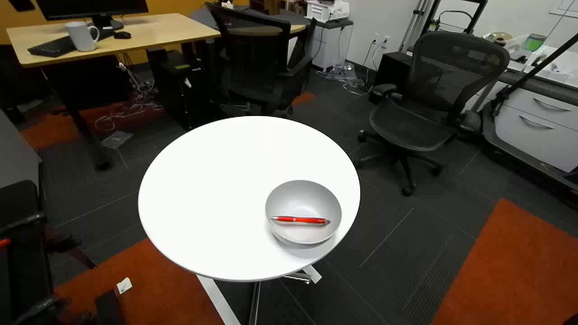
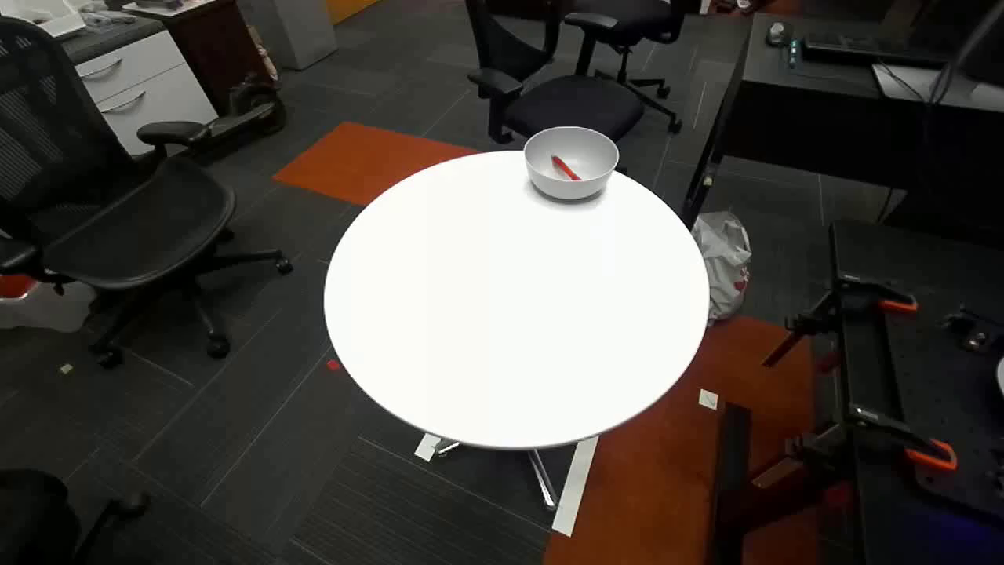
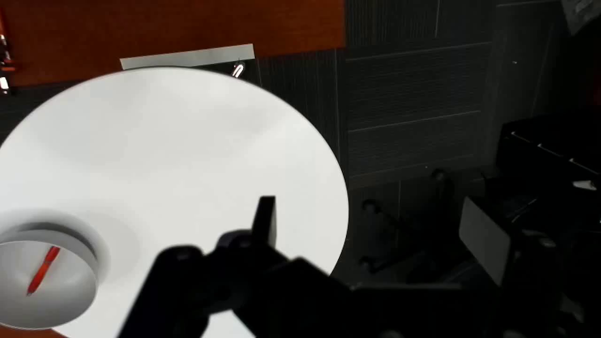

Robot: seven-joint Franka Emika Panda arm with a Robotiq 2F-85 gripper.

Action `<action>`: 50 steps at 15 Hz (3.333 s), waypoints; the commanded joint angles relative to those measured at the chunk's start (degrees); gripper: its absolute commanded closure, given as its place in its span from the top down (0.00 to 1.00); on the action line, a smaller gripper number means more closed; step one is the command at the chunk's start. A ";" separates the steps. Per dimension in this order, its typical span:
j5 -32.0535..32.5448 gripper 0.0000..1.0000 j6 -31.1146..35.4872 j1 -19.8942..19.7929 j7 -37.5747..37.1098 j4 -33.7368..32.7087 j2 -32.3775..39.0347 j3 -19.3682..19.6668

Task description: Remove the pen from the bowl

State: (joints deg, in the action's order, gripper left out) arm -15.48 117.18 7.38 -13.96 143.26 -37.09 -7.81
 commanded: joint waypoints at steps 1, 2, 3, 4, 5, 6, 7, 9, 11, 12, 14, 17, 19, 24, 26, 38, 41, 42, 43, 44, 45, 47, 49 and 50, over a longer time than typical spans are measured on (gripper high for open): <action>-0.16 1.00 -0.24 -0.35 0.15 -0.17 -0.01 -0.25; -0.16 1.00 -0.24 -0.35 0.15 -0.17 -0.01 -0.25; -0.16 1.00 -0.24 -0.35 0.15 -0.17 -0.01 -0.25; -0.16 1.00 -0.24 -0.35 0.15 -0.17 -0.01 -0.25; -0.16 1.00 -0.24 -0.35 0.15 -0.17 -0.01 -0.25; 0.65 1.00 0.44 -1.05 -0.33 -0.33 0.25 -0.43; 1.28 1.00 1.28 -1.99 -1.13 -0.65 0.66 -0.42; 3.08 1.00 4.55 -4.93 -3.40 -1.15 1.89 -0.43; 5.58 1.00 9.08 -8.54 -5.69 -2.14 4.23 0.21; 7.42 1.00 11.28 -10.57 -6.96 -2.85 5.91 0.37; 11.21 1.00 16.25 -14.97 -9.19 -4.85 10.90 1.23; 18.15 1.00 21.28 -21.14 -15.01 -9.22 19.82 2.04; 24.18 1.00 21.96 -24.38 -20.52 -13.08 26.17 2.59; 31.65 1.00 19.63 -22.46 -29.81 -22.11 39.68 8.41; 30.32 1.00 18.70 -20.66 -28.77 -24.84 44.06 10.80; 17.66 1.00 19.87 -16.30 -13.94 -27.26 54.62 16.71; 17.76 1.00 19.88 -15.79 -14.01 -27.27 54.80 17.22; 17.77 1.00 19.88 -15.67 -14.02 -27.27 54.80 17.20; 17.77 1.00 19.88 -15.62 -14.02 -27.27 54.80 17.19; 17.78 1.00 19.88 -15.61 -14.02 -27.27 54.80 17.18; 16.77 1.00 22.24 -16.05 -14.66 -27.57 55.46 17.29; 13.71 1.00 24.78 -17.19 -12.91 -29.68 57.96 17.10; 11.17 1.00 26.26 -17.68 -12.15 -32.30 61.16 17.39; 9.85 1.00 26.30 -18.03 -11.39 -33.64 62.62 17.35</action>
State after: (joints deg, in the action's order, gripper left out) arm -1.58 142.32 -10.12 -28.19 114.65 20.41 9.11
